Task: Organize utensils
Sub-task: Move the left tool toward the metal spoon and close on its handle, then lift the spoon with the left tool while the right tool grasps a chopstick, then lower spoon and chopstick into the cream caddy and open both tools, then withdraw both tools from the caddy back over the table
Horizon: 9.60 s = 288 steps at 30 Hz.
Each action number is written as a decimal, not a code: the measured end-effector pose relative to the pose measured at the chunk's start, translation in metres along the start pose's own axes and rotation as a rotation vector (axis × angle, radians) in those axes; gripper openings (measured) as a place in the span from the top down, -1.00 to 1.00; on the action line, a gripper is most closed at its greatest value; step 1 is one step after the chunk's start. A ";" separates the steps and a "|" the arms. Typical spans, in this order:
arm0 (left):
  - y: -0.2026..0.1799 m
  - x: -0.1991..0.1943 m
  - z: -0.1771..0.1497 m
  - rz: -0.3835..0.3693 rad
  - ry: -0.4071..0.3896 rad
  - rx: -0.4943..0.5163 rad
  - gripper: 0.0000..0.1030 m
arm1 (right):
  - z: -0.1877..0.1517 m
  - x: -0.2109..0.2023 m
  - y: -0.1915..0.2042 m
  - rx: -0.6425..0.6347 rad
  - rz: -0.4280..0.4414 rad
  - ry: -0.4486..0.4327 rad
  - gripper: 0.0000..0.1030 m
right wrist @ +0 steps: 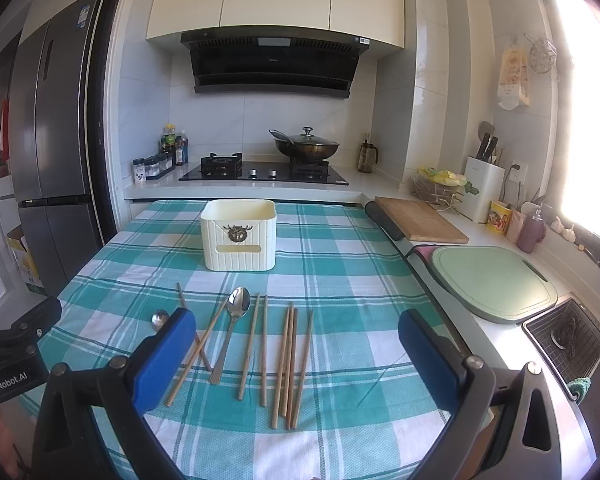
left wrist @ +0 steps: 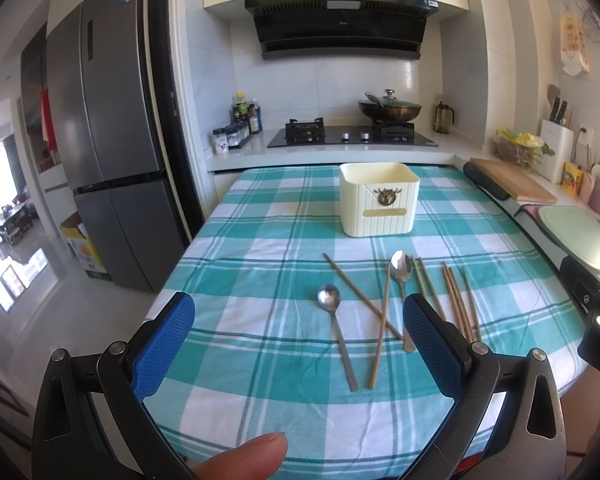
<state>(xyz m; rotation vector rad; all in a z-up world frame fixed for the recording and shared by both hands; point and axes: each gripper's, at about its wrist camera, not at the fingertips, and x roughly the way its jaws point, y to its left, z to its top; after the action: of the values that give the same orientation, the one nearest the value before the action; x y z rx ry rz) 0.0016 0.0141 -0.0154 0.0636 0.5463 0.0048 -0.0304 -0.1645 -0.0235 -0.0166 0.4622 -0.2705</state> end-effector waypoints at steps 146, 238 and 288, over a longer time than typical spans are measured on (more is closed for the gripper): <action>-0.035 0.316 -0.019 -0.333 0.629 0.275 0.31 | -0.041 0.346 -0.039 -0.162 0.241 0.763 0.68; 0.047 0.288 -0.033 -0.126 0.414 -0.048 -0.49 | -0.054 0.285 -0.133 -0.010 0.051 0.527 0.18; 0.021 0.262 -0.018 -0.246 0.374 -0.094 -0.64 | -0.056 0.370 -0.094 0.002 0.082 0.462 -1.00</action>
<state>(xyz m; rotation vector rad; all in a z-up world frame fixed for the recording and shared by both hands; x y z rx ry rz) 0.2164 0.0417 -0.1656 -0.0987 0.9244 -0.2006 0.2394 -0.3492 -0.2287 0.0687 0.9201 -0.1926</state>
